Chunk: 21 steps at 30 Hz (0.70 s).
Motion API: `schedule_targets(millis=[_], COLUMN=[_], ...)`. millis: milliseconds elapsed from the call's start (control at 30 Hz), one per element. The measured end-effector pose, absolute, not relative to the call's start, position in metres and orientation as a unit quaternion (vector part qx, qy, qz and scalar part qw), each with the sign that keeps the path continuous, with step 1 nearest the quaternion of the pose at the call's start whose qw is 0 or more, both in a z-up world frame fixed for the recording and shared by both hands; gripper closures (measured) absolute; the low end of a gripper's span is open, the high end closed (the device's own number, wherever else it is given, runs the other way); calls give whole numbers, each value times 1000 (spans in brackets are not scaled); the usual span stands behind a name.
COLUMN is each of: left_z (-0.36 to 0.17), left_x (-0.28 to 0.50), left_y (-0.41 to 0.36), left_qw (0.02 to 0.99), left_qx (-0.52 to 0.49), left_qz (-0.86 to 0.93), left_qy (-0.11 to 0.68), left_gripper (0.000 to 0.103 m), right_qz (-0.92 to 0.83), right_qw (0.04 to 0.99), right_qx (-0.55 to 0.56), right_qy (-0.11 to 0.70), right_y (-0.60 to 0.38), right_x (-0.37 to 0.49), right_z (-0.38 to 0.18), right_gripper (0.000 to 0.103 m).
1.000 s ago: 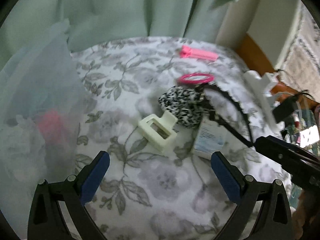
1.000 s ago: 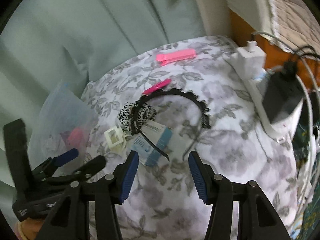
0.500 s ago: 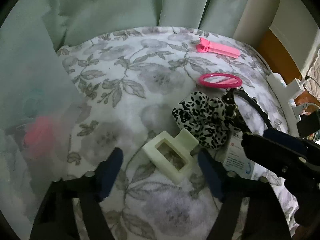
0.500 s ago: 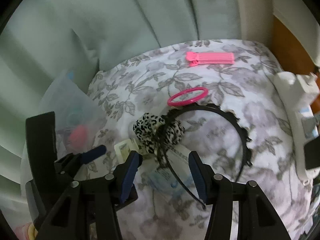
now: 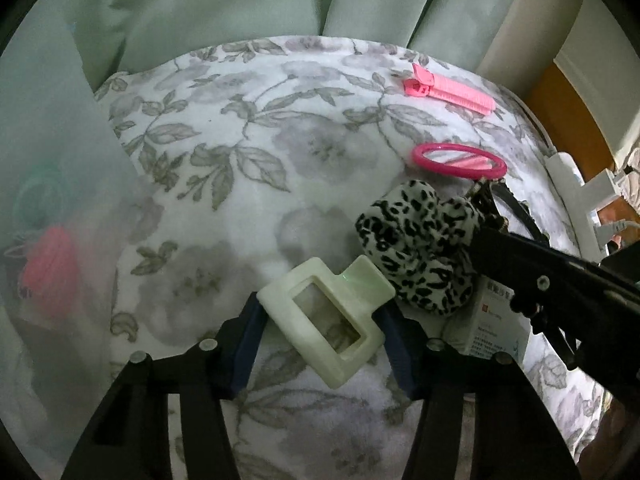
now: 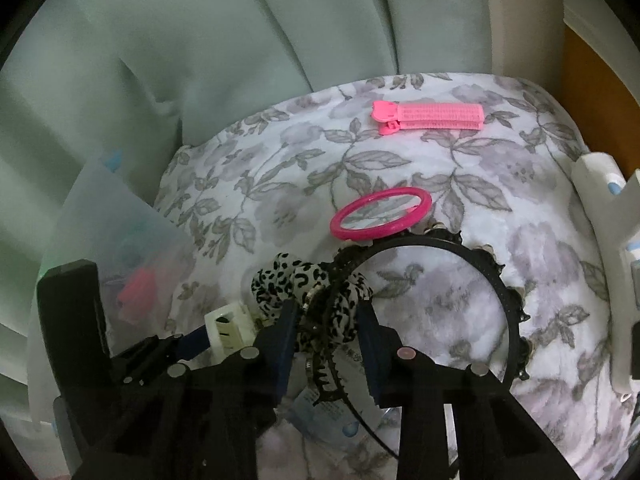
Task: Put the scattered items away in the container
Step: 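Grasp the cream claw clip with the left tool while the right tool grasps the black headband, then lift the cream clip and black headband off the bedspread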
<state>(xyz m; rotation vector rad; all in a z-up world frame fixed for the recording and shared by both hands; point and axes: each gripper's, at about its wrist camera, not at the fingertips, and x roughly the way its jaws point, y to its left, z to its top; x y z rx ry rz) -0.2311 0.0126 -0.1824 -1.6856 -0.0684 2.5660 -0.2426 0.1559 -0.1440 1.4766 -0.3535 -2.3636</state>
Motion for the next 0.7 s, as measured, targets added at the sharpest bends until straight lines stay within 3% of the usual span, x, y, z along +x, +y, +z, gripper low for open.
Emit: schedule_targets(millis=[267, 700], left_z=[-179, -179], left_x=[-224, -213], left_y=[12, 14], left_qw=[40, 46], left_qx=[-545, -547], left_qz=[837, 835], left_qy=[-28, -29], left_gripper=[45, 45], right_qz=[-833, -825], right_qw=[171, 147], right_qx=[507, 519], right_qy=[-141, -169], right_y=[167, 201], right_x=[-229, -194], right_z=[-134, -142], right_gripper=[81, 82])
